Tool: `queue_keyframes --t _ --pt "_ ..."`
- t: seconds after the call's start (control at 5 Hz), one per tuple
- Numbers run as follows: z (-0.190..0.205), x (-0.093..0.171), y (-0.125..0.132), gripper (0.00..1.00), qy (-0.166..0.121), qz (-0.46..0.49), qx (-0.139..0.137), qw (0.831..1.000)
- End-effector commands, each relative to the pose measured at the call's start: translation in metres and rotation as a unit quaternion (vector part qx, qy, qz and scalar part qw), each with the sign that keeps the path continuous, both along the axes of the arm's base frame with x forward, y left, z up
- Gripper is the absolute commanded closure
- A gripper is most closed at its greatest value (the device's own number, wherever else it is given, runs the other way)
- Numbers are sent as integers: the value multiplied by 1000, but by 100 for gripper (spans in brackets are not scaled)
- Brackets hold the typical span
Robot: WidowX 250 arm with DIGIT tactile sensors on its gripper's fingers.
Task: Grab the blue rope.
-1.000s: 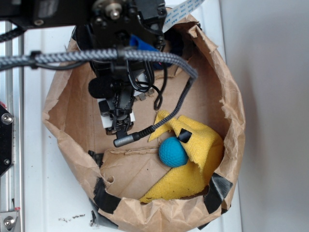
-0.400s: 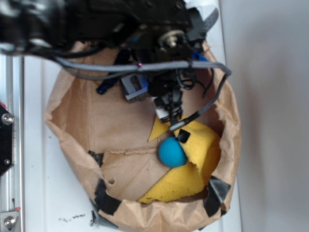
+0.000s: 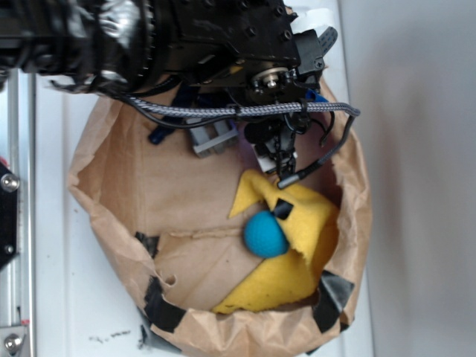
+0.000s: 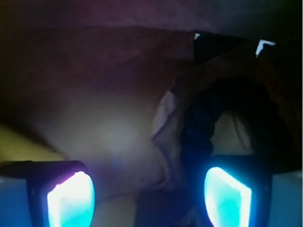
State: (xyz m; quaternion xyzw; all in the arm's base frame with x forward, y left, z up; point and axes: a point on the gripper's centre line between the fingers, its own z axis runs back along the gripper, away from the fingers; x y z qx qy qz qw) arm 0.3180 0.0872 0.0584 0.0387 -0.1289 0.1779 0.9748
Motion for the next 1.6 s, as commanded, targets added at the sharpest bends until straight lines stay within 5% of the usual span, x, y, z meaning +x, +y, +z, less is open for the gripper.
queue_keyframes --t 0.0,0.6,1.0,1.2,1.4 --pt "9 15 8 0 -30 -13 7 999" --pt "-13 20 29 0 -47 -3 36 998" --pt "-7 20 28 0 -53 -16 25 998" --pt "-7 20 28 13 -53 -15 18 998" --pt "-5 17 28 100 -56 -14 7 998"
